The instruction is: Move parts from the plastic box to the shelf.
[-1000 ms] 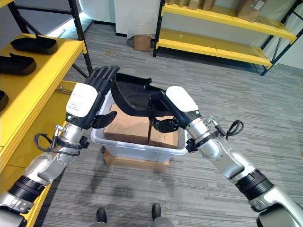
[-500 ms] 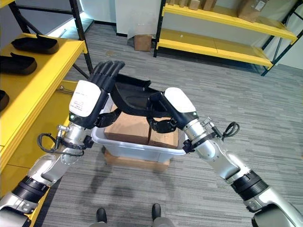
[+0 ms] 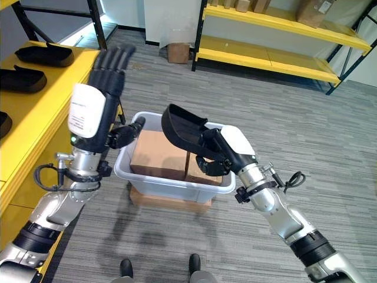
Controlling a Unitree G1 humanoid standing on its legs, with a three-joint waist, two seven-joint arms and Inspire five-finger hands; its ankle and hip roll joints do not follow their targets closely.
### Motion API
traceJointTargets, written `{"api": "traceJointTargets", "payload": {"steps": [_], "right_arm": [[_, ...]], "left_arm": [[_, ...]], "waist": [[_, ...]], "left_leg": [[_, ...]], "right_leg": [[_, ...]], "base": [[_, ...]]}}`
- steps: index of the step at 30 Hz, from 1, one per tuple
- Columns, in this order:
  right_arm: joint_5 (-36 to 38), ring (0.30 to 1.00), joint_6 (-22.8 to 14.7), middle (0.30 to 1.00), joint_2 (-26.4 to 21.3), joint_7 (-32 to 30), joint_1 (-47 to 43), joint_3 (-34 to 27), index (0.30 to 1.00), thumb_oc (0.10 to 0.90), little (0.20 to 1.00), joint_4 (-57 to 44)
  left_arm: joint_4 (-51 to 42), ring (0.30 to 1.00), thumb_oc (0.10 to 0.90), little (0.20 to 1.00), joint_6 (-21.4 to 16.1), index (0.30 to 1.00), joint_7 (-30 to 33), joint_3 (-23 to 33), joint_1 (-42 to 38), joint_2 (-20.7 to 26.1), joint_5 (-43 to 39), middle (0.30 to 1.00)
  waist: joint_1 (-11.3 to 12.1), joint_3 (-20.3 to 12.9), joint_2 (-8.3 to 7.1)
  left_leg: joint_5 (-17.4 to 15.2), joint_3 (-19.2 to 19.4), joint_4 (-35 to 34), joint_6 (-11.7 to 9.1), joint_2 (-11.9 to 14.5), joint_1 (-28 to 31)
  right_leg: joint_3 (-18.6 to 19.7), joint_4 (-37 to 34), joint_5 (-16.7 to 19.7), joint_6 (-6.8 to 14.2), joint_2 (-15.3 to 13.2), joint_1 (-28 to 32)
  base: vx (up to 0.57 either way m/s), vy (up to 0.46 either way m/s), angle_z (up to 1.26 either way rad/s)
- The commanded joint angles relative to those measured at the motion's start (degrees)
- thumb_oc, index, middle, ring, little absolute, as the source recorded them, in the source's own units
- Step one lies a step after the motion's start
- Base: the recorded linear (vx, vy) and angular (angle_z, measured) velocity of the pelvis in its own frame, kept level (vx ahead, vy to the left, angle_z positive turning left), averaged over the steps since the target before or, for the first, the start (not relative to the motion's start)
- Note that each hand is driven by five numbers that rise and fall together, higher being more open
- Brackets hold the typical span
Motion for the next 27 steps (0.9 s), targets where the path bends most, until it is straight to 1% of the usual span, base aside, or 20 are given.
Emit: {"api": "traceJointTargets", "payload": {"steps": [1,10,19,27], "right_arm": [[1.51,0.3,-3.8,0.3,-0.88,-4.47,-6.79,-5.02,0.3,0.4,0.3,-2.63],[0.89,0.3,-3.9,0.3,-1.43,-4.88,-9.22,-4.11,0.3,0.4,0.3,-3.32],[0.38,0.3,-3.73,0.3,-1.82,-5.32,-10.04,-4.24,0.3,0.4,0.3,-3.18],[0.67,0.3,-3.98,0.3,-3.35,-5.28,-10.52,-4.85,0.3,0.4,0.3,-2.76]], "left_arm": [[-2.51,1.0,0.9,1.0,-1.16,1.0,4.7,0.24,-5.06,-1.34,-0.09,1.0],[-1.69,1.0,0.9,1.0,-2.36,1.0,2.06,-4.16,-6.4,-0.5,1.14,1.0],[-0.15,1.0,0.9,1.0,-3.0,1.0,0.38,-6.11,-5.81,0.36,1.02,1.0],[1.92,1.0,0.9,1.0,-4.32,1.0,-2.04,-7.67,-3.56,4.75,1.39,1.0]], "waist": [[0.87,-5.56,1.06],[0.48,-5.51,1.3],[0.35,-5.31,1.41],[0.33,-4.97,1.66]], "left_leg": [[-4.65,-0.78,-0.4,-2.95,3.47,3.77],[-4.74,-0.6,-0.4,-2.92,3.38,3.87],[-4.67,-0.52,-0.4,-2.88,3.31,3.84],[-5.12,-0.52,-0.4,-2.96,3.28,4.2]], "right_leg": [[-0.68,5.27,-4.72,3.03,-3.35,0.92],[-0.32,5.18,-4.69,3.07,-3.44,0.93],[-0.25,5.23,-4.62,3.11,-3.45,0.73],[-0.12,5.48,-5.15,3.32,-3.49,0.87]], "base": [[0.0,0.0,0.0],[0.0,0.0,0.0],[0.0,0.0,0.0],[0.01,0.004,0.0]]}}
